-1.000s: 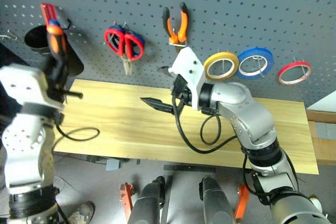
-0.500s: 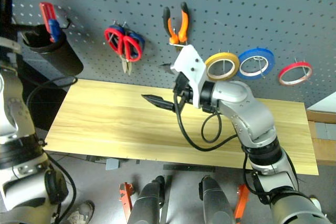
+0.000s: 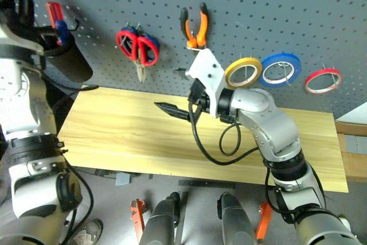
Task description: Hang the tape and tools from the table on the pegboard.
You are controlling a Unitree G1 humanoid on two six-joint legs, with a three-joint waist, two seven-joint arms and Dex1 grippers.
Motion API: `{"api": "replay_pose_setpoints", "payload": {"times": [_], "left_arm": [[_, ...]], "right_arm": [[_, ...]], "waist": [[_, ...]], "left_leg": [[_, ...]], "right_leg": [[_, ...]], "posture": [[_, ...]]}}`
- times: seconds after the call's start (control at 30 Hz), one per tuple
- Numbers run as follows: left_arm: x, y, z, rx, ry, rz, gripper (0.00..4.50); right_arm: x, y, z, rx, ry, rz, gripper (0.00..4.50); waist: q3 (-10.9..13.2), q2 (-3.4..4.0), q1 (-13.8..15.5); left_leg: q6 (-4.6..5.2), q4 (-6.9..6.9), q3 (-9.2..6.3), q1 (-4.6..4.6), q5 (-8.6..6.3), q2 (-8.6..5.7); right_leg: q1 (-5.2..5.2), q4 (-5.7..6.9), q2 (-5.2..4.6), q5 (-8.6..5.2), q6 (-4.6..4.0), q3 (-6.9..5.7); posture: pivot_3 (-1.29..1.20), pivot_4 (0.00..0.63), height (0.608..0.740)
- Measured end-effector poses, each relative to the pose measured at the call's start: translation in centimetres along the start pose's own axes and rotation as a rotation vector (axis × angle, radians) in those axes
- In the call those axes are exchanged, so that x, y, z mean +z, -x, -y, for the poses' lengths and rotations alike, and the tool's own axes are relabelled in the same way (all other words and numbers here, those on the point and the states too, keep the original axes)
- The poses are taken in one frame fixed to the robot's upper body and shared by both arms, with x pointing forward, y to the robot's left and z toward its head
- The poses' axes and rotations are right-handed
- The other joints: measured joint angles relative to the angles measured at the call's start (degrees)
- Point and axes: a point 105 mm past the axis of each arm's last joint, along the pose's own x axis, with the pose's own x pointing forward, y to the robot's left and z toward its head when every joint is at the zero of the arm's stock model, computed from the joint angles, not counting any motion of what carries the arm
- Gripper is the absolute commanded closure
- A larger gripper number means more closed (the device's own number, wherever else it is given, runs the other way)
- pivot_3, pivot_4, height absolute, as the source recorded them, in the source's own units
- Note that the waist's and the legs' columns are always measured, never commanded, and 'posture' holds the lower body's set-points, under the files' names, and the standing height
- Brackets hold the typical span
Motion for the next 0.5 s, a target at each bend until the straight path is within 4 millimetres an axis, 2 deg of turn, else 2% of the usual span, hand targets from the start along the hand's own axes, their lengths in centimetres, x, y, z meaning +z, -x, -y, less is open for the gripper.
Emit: {"api": "replay_pose_setpoints", "payload": {"times": [0.1,0.33,0.47,0.5], "left_arm": [[-0.4,0.1,-0.3,0.028,-0.011,-0.009,3.97],[-1.7,1.4,-1.6,0.106,-0.033,-0.048,1.62],[-1.6,1.7,-1.4,0.115,-0.023,-0.042,0.21],[-1.5,1.8,-1.4,0.116,-0.019,-0.04,0.03]], "right_arm": [[-0.1,0.1,0.1,-0.002,0.002,-0.004,0.0],[-0.1,0.1,0.1,-0.005,0.004,-0.008,0.0],[0.2,0.1,0.2,-0.008,0.005,0.006,0.0],[0.4,0.1,0.2,-0.011,0.008,0.016,0.0]], "waist": [[0.0,0.0,-0.08],[0.0,0.0,-0.25],[-0.03,-0.04,-0.23],[-0.04,-0.06,-0.22]], "left_leg": [[0.0,0.01,0.0,0.0,0.0,0.0],[-0.02,0.06,-0.01,0.02,0.03,0.01],[-0.04,0.12,-0.04,0.02,0.09,-0.02],[-0.05,0.13,-0.05,0.03,0.1,-0.02]], "right_leg": [[-0.01,0.02,0.0,0.0,0.0,0.0],[-0.03,0.19,-0.01,0.0,0.0,-0.01],[-0.03,0.34,-0.01,0.0,0.0,-0.01],[-0.03,0.38,-0.01,0.0,0.0,-0.02]], "posture": [[-0.09,0.283,0.74],[-0.09,0.277,0.74],[-0.1,0.265,0.74],[-0.1,0.262,0.74]]}}
